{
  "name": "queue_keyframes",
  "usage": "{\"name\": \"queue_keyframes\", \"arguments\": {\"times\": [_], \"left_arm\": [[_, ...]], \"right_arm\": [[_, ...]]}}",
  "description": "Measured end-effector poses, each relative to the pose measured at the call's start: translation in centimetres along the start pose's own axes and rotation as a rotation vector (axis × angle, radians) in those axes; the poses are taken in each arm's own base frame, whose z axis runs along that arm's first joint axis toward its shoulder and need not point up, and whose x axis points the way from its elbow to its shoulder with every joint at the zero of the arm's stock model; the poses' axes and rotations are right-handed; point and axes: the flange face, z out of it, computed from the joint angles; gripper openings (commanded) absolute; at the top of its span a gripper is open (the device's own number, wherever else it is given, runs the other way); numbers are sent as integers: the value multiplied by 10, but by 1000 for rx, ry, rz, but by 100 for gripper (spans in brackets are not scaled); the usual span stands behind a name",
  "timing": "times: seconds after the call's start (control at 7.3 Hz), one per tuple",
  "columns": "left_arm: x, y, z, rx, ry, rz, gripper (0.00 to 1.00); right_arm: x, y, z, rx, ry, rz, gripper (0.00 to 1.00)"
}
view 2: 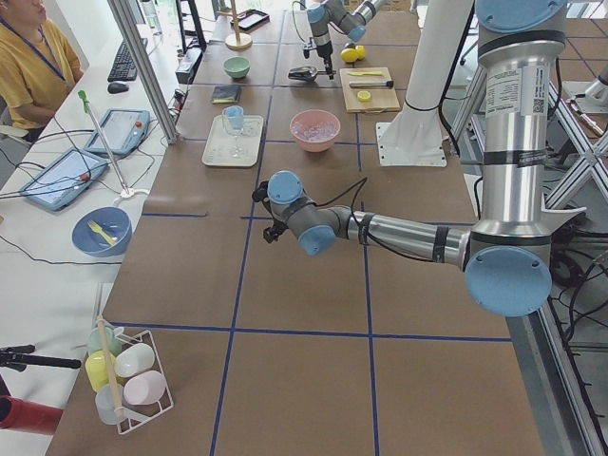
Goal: Put ice in cup with scoop
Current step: 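Set the scoop down upright with the right gripper, open, and withdraw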
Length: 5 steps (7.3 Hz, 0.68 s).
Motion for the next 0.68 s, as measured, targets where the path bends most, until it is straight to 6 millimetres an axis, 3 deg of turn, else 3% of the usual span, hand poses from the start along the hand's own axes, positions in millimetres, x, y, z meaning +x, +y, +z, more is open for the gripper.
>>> {"name": "queue_keyframes", "arguments": {"times": [0.41,0.68], "left_arm": [[-3,1,0,-3,-4,-7,100],[-17,9,-10,-8,-33,-49,100]], "right_arm": [[-4,1,-8,13,-12,-9,100],[1,10,-49,74,-48,-6,100]]}}
